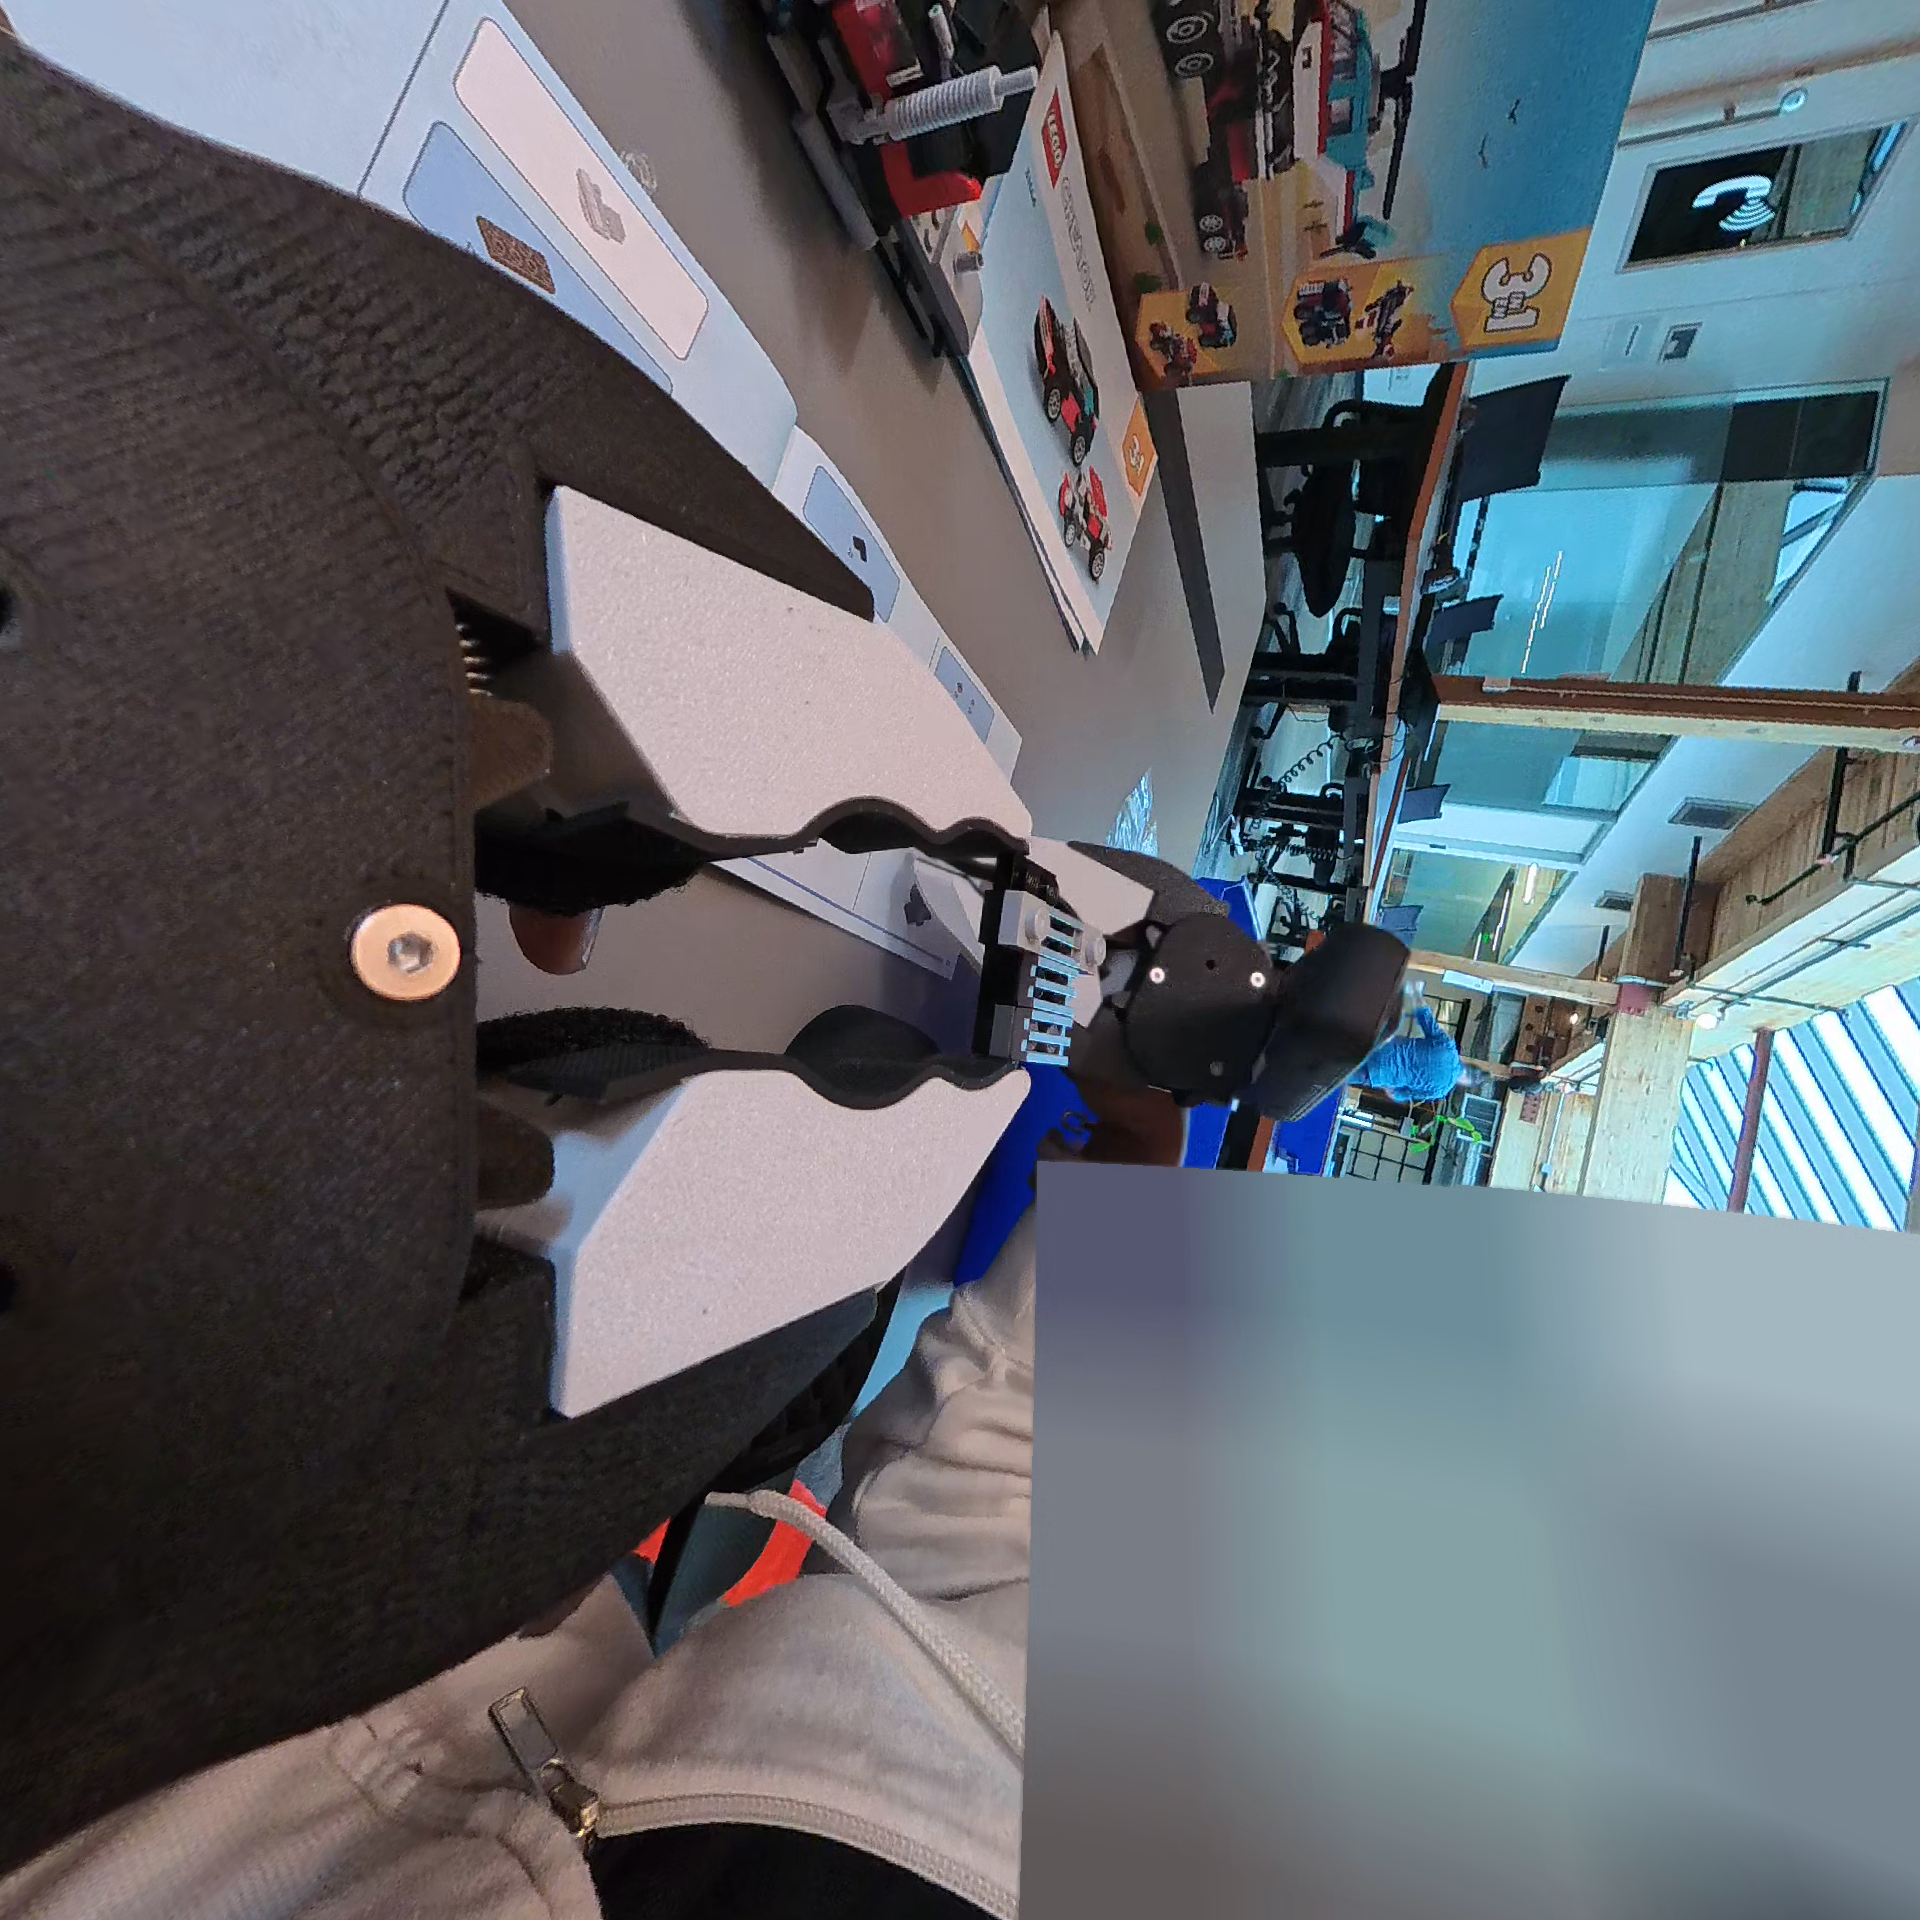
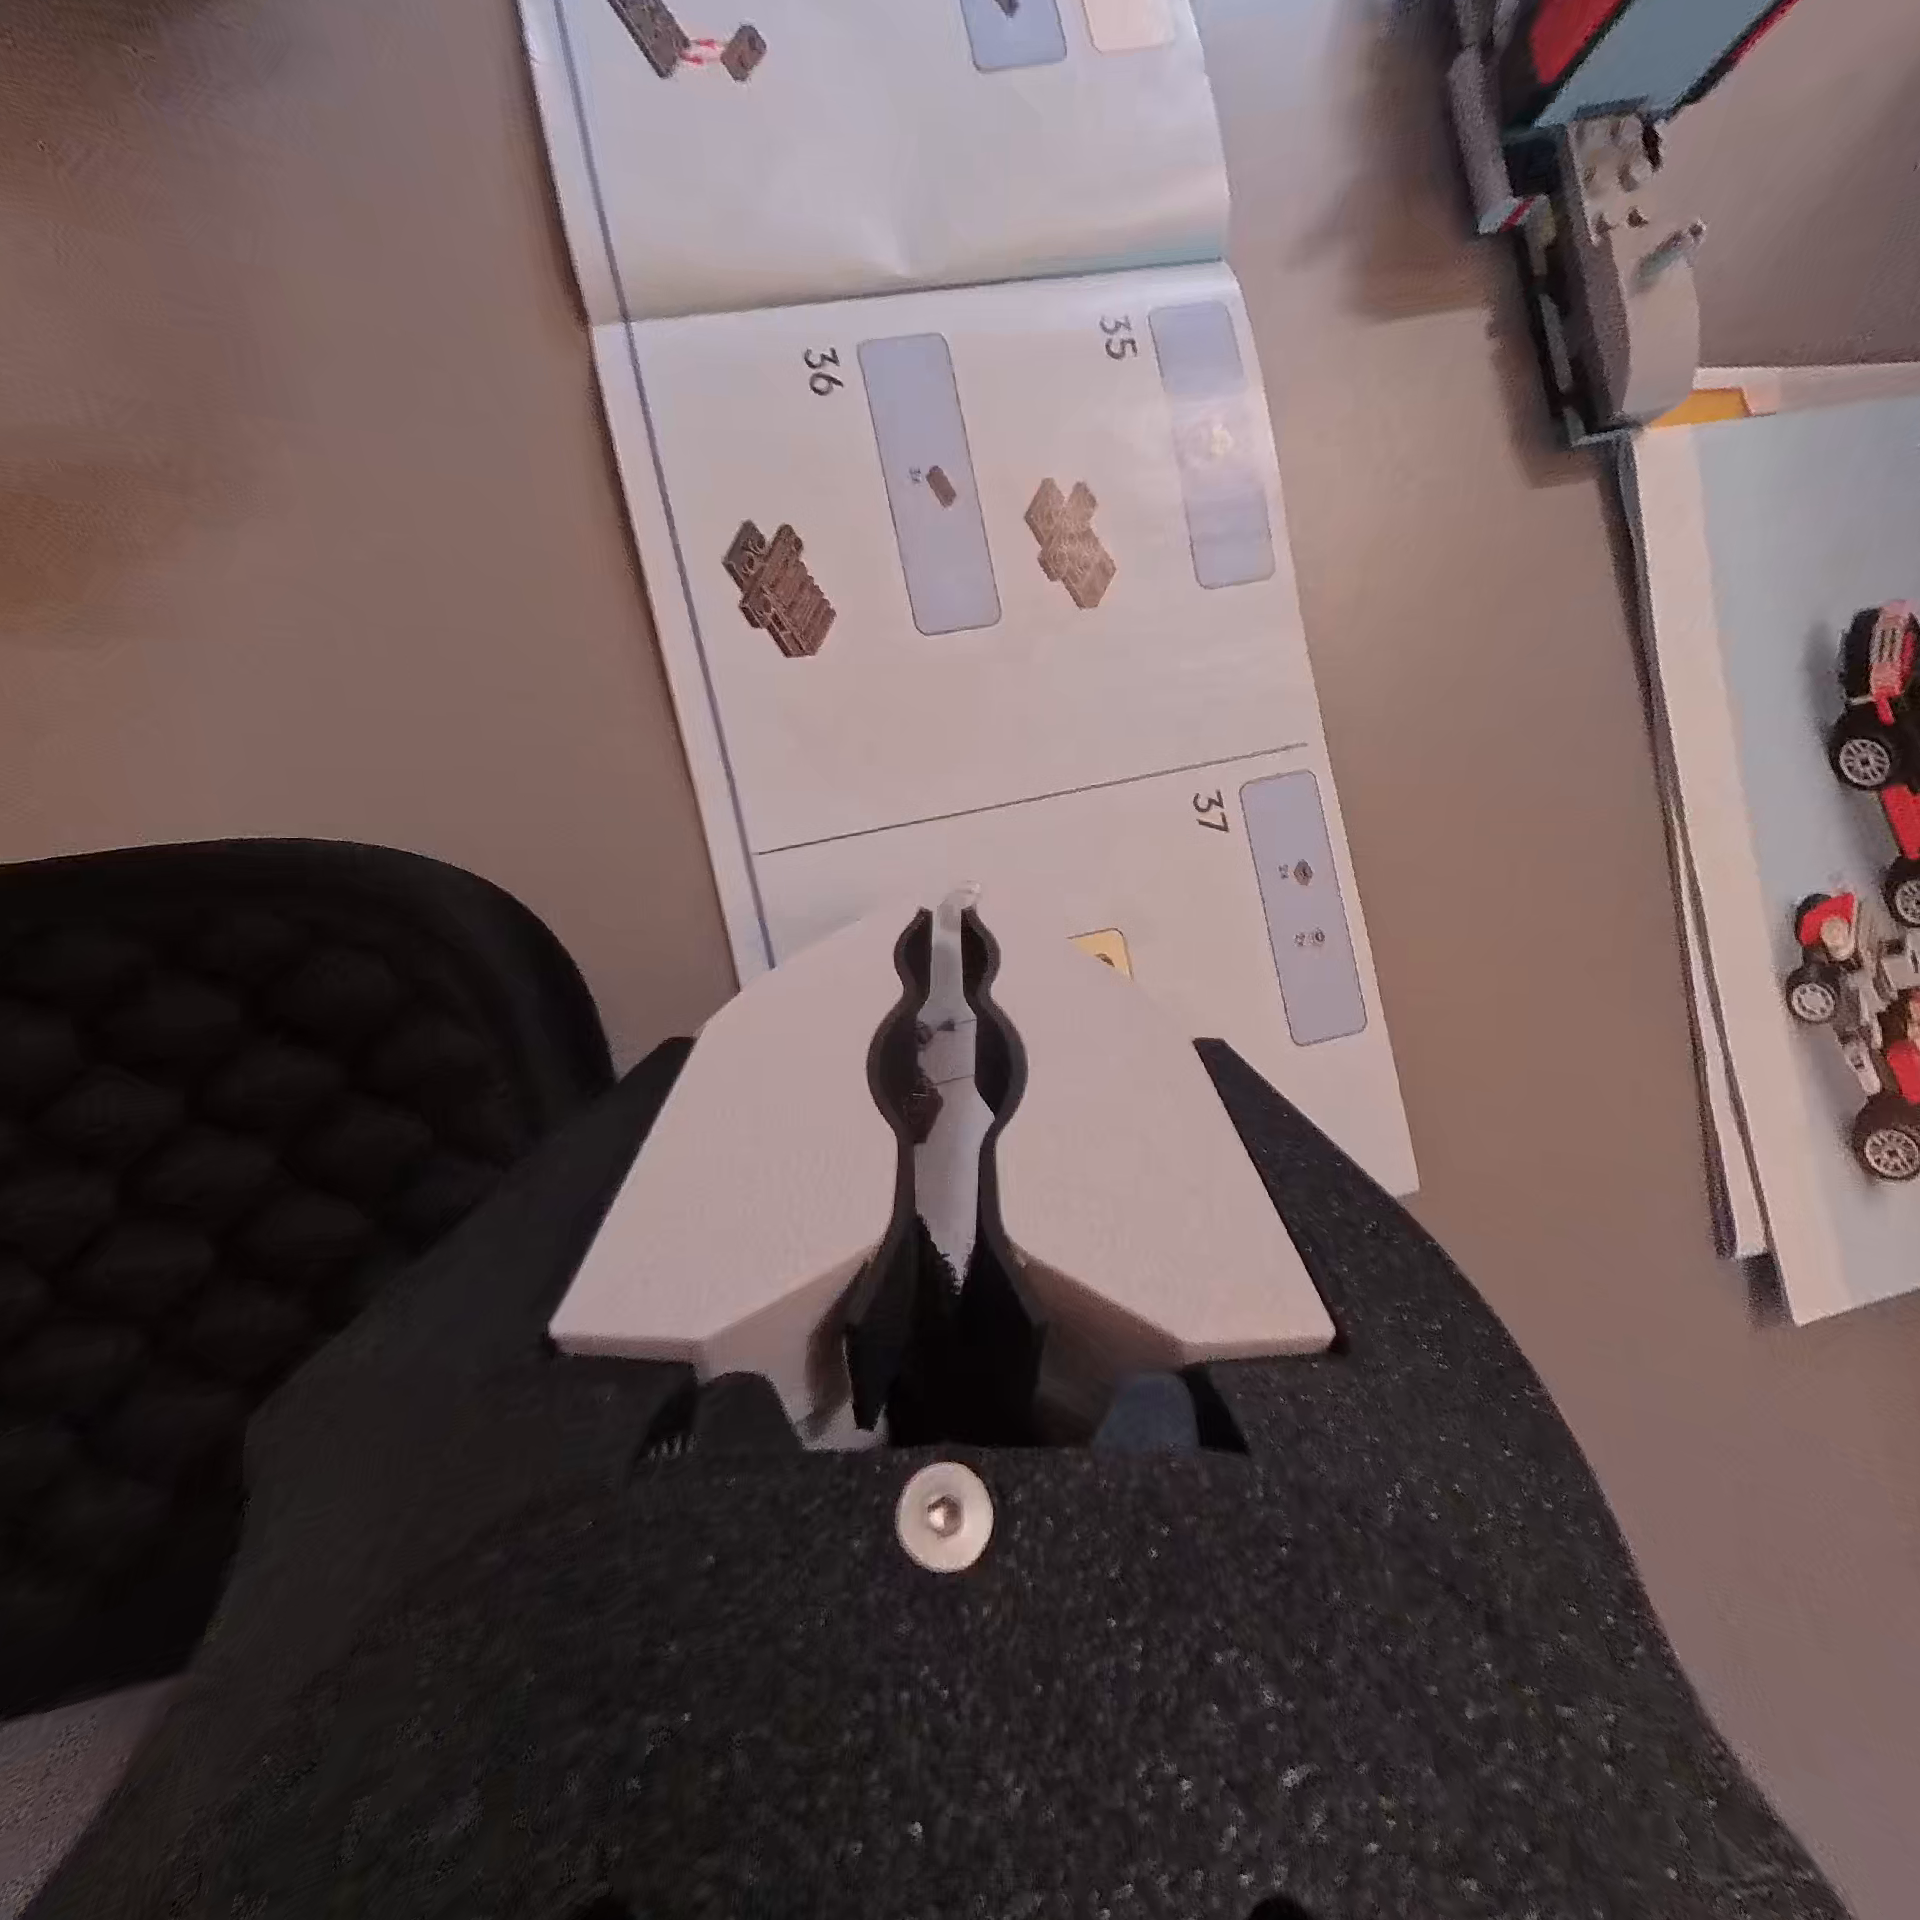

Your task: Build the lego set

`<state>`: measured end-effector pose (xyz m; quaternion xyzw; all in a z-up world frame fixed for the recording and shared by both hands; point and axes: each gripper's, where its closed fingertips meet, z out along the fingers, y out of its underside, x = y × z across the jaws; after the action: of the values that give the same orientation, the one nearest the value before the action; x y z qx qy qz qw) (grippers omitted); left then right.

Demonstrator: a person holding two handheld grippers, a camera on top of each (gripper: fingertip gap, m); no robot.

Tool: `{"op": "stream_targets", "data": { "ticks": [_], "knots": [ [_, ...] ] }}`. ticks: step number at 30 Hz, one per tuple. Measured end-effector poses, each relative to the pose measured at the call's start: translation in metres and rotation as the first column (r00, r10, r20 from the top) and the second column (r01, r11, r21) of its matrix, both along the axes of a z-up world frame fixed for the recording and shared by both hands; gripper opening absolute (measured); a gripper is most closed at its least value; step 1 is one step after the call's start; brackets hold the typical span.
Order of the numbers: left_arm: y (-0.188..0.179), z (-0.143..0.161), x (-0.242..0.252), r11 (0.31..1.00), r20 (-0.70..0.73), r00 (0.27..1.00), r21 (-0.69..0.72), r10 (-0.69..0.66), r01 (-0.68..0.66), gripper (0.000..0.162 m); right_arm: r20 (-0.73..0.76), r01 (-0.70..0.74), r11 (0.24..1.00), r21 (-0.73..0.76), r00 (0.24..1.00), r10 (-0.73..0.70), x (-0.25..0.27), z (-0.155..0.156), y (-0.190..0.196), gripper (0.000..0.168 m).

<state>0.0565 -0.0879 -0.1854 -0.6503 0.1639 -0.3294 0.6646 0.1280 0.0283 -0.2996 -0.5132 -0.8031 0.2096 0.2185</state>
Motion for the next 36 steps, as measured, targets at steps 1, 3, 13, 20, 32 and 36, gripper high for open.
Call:
{"op": "stream_targets", "data": {
  "ticks": [1, 3, 13, 20, 32, 36],
  "knots": [
    [0.000, 0.000, 0.000, 1.000, -0.001, 1.000, 0.000, -0.001, 0.001, 0.036, -0.008, 0.008, 1.000, 0.009, 1.000, -0.008, 0.000, -0.001, 0.002, 0.006],
    [0.000, 0.000, 0.001, 1.000, -0.005, 1.000, -0.001, -0.002, 0.002, 0.036, -0.034, 0.011, 1.000, -0.006, 0.999, -0.011, -0.004, 0.001, 0.002, 0.006],
    [0.000, 0.000, 0.000, 1.000, -0.002, 1.000, 0.000, 0.002, -0.002, 0.036, -0.015, -0.023, 1.000, 0.010, 1.000, 0.023, -0.012, -0.003, 0.001, 0.005],
    [0.000, 0.000, 0.000, 1.000, -0.001, 1.000, 0.001, 0.001, -0.001, 0.036, -0.033, -0.029, 0.999, 0.021, 0.999, 0.029, -0.014, 0.001, 0.003, 0.005],
    [-0.001, -0.002, 0.004, 1.000, -0.036, 0.999, 0.003, -0.007, 0.007, 0.036, 0.096, -0.006, 0.999, -0.033, 0.995, 0.010, -0.004, -0.001, 0.008, 0.006],
    [-0.001, -0.001, 0.003, 1.000, -0.031, 0.999, 0.006, -0.008, 0.009, 0.036, 0.081, 0.093, 0.996, 0.004, 0.992, -0.093, 0.007, 0.011, 0.021, 0.008]
  ]
}}
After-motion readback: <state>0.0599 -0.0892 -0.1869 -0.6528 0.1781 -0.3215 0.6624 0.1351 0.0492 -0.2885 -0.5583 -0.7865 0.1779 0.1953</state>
